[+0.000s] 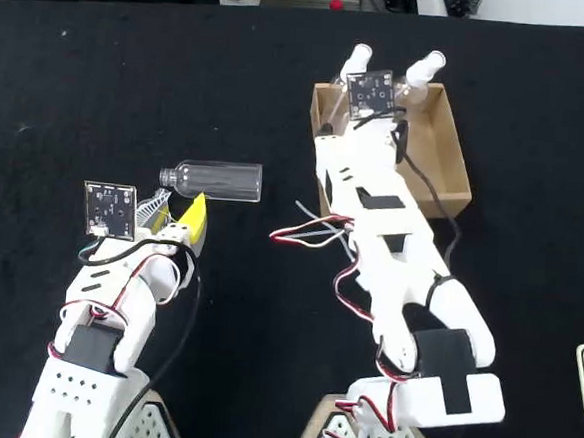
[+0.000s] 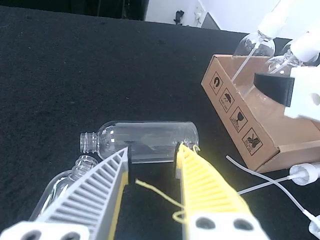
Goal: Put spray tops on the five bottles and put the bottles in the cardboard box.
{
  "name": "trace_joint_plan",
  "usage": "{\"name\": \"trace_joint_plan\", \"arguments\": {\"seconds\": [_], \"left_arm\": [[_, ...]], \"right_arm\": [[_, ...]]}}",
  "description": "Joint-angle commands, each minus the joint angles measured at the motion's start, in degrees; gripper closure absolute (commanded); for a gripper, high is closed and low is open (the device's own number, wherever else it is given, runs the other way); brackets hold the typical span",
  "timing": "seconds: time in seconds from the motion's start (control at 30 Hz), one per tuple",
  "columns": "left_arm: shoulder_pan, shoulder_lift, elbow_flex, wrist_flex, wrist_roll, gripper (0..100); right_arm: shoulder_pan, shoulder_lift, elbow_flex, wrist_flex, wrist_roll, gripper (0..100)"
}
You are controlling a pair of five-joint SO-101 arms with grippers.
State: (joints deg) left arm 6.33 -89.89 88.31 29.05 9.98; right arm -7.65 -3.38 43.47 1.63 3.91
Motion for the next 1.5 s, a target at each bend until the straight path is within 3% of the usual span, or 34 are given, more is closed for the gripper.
{"name": "trace_joint_plan", "arguments": {"seconds": [0.0,0.4,0.6,0.73,0.93,1.17,1.37,1.47], "left_arm": [[0.0,-0.8,-0.6,-1.3,0.5,84],[0.0,-0.8,-0.6,-1.3,0.5,84],[0.0,-0.8,-0.6,-1.3,0.5,84],[-0.1,-0.8,-0.7,-1.3,0.5,84],[-1.4,-0.8,-1.1,-1.3,0.5,84],[-12.3,-0.8,-4.5,-1.3,1.5,84],[-27.4,-0.8,-6.7,-1.8,15.0,84],[-31.3,-0.7,-6.2,-4.6,18.4,84]], "right_arm": [[0.0,-7.3,-0.8,5.8,-0.5,59.1],[0.6,-18.4,-0.8,23.4,-0.5,59.6],[0.6,-25.5,-3.3,38.0,-0.5,79.2],[0.0,-28.5,-8.0,52.9,-0.5,78.6],[-10.3,-26.0,-10.5,60.4,0.2,75.5],[-22.2,-13.3,-13.6,60.0,4.0,75.4],[-25.1,-5.7,-23.3,58.9,4.2,75.4],[-25.8,-1.9,-30.5,59.2,9.8,75.4]]}}
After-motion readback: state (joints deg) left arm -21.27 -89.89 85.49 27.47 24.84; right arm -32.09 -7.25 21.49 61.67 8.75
